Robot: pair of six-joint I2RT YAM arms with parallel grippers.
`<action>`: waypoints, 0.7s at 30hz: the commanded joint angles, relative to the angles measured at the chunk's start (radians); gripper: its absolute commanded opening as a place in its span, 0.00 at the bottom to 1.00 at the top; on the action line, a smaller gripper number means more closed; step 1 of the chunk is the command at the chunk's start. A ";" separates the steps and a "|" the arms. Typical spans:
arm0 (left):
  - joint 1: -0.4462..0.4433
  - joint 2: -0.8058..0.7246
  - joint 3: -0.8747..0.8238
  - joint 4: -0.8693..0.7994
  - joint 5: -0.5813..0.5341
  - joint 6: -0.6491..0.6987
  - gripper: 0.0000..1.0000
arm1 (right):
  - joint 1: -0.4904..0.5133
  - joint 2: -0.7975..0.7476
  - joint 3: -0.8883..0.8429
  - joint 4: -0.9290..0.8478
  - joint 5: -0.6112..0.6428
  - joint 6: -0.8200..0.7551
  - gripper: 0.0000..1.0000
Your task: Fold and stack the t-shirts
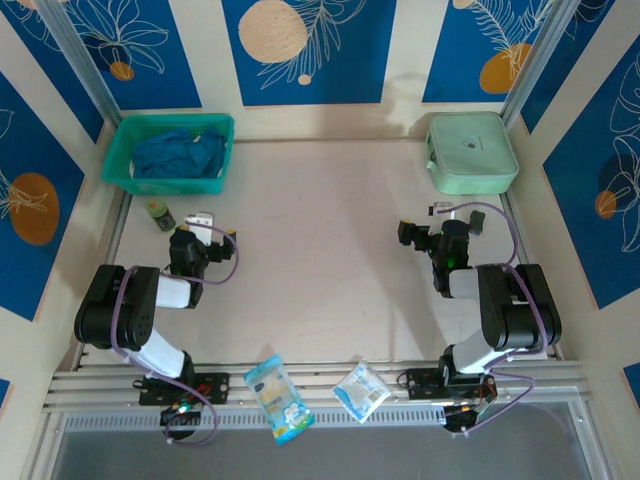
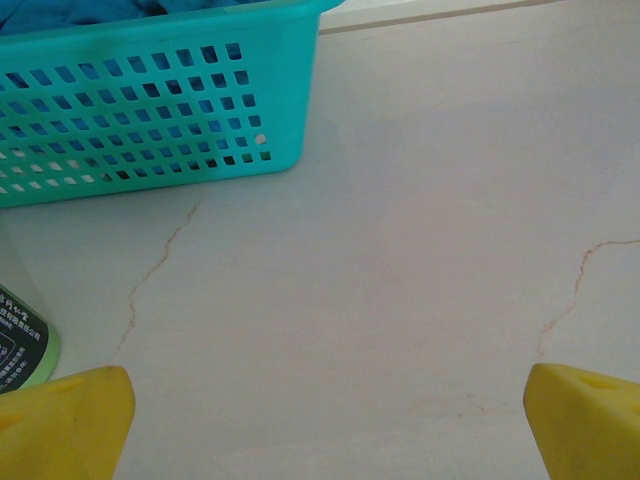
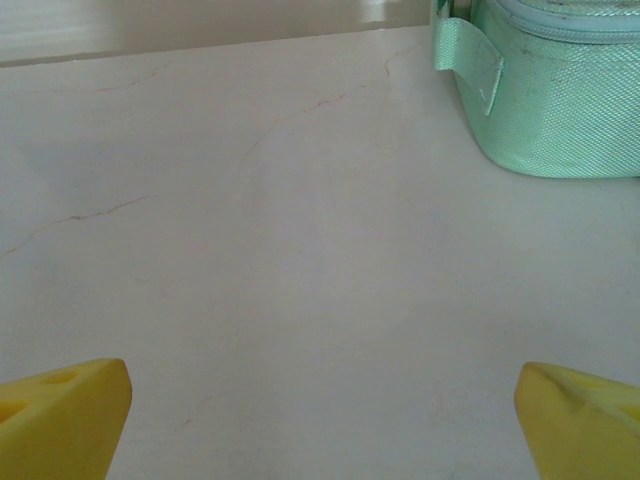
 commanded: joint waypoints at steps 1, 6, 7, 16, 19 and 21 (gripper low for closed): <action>0.004 -0.049 -0.002 0.010 -0.035 -0.013 0.99 | -0.009 -0.042 -0.007 0.010 -0.018 0.018 1.00; -0.023 -0.288 0.092 -0.333 -0.226 -0.076 1.00 | 0.015 -0.266 0.187 -0.502 0.055 0.015 0.97; -0.024 -0.324 0.125 -0.404 -0.268 -0.127 1.00 | 0.017 -0.292 0.229 -0.587 0.062 0.027 0.97; -0.024 -0.375 0.565 -1.151 -0.243 -0.384 1.00 | 0.007 -0.317 0.666 -1.227 0.100 0.138 0.93; -0.018 -0.299 0.743 -1.382 -0.252 -0.417 1.00 | 0.010 -0.320 0.752 -1.340 0.085 0.174 0.93; -0.006 -0.199 0.900 -1.540 -0.223 -0.415 1.00 | 0.017 -0.335 0.770 -1.380 0.054 0.191 0.92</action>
